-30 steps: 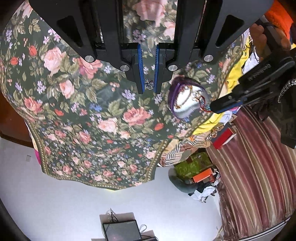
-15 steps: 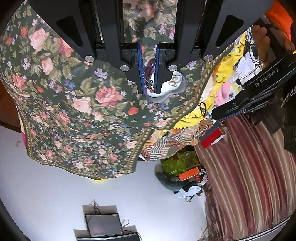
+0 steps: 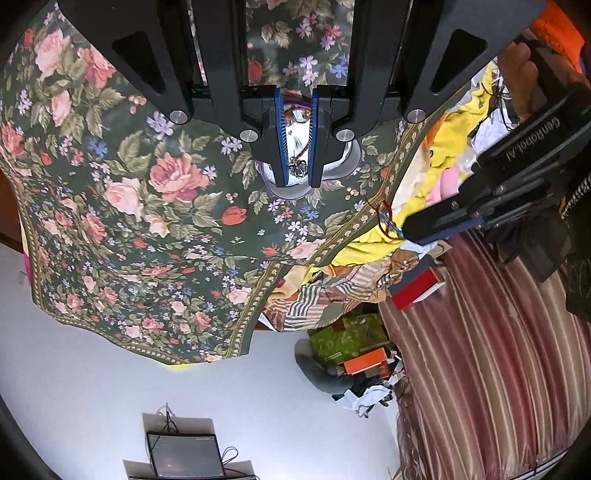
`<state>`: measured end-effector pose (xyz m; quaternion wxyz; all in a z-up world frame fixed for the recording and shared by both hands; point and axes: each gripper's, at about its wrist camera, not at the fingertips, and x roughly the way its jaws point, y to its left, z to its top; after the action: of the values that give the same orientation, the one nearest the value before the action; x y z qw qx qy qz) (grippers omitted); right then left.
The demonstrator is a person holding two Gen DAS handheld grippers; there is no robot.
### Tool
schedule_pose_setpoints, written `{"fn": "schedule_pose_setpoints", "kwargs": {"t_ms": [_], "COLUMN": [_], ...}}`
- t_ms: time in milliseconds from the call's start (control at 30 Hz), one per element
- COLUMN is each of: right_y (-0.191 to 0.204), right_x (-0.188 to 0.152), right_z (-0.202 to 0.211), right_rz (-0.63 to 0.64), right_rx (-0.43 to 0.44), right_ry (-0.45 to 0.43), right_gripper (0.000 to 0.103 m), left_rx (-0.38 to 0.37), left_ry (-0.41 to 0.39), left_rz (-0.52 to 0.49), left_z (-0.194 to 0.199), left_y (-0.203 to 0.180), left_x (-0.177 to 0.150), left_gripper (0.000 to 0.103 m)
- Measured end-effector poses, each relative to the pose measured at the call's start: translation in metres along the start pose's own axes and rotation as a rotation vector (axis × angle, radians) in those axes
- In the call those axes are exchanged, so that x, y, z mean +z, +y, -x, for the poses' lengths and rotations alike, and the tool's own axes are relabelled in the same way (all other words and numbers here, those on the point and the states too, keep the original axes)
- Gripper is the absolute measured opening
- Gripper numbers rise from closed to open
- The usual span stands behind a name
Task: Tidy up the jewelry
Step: 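Carry the bracelet and earring over the heart tin and open both tools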
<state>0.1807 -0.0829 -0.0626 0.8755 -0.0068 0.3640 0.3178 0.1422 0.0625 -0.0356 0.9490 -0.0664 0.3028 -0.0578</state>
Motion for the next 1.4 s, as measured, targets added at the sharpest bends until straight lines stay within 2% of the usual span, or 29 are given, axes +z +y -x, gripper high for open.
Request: {"fn": "schedule_pose_setpoints", "kwargs": {"t_ms": [467, 833, 1067, 1400], "right_y": [-0.003, -0.009, -0.008, -0.007], "right_x": [-0.004, -0.015, -0.017, -0.016], "right_z": [-0.038, -0.066, -0.069, -0.066], "right_rz": [-0.008, -0.021, -0.009, 0.000], "right_rx": [0.023, 0.025, 0.024, 0.023], "right_ry": [0.064, 0.136, 0.139, 0.149], "right_gripper": [0.009, 0.009, 0.010, 0.010], "left_rx": [-0.044, -0.034, -0.044, -0.041], "left_ry": [0.092, 0.163, 0.202, 0.217], "left_rz": [0.008, -0.002, -0.001, -0.003], "left_z": [-0.036, -0.061, -0.071, -0.070], "left_y": [0.010, 0.015, 0.015, 0.012], "left_x": [-0.016, -0.029, -0.039, -0.041], "left_gripper": [0.006, 0.006, 0.006, 0.007]}}
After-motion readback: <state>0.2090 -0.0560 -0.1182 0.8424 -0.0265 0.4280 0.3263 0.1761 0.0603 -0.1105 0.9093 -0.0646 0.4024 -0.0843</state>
